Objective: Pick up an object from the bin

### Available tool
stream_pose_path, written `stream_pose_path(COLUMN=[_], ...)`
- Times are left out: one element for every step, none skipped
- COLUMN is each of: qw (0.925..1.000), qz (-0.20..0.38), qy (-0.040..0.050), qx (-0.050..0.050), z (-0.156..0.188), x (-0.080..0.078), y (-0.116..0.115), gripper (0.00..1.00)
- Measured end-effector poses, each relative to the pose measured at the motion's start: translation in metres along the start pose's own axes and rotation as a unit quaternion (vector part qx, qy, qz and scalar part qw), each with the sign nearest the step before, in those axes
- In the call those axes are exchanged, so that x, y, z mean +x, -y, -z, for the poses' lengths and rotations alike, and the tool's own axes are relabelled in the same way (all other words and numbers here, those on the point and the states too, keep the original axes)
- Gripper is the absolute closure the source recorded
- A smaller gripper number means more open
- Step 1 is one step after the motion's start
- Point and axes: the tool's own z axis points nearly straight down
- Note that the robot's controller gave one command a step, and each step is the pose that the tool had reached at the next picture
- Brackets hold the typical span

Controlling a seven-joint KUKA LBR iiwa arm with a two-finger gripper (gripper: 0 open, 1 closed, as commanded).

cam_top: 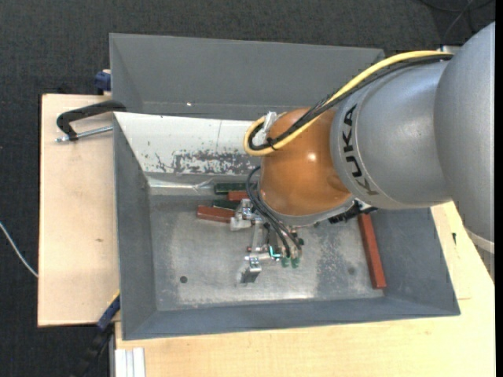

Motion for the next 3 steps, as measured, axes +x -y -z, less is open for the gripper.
stream_pose_path(qw=[1.0, 0.9994, 0.999], qz=[-0.001, -0.032, 0.041], qy=[0.0034, 0.0075, 0.0182], qx=[0.0, -0.002, -0.006], z=[0.004, -0.023, -0.043], x=[-0.002, -0.045, -0.077], y=[0.001, -0.017, 0.014], gripper=[0.0, 0.0, 1.0])
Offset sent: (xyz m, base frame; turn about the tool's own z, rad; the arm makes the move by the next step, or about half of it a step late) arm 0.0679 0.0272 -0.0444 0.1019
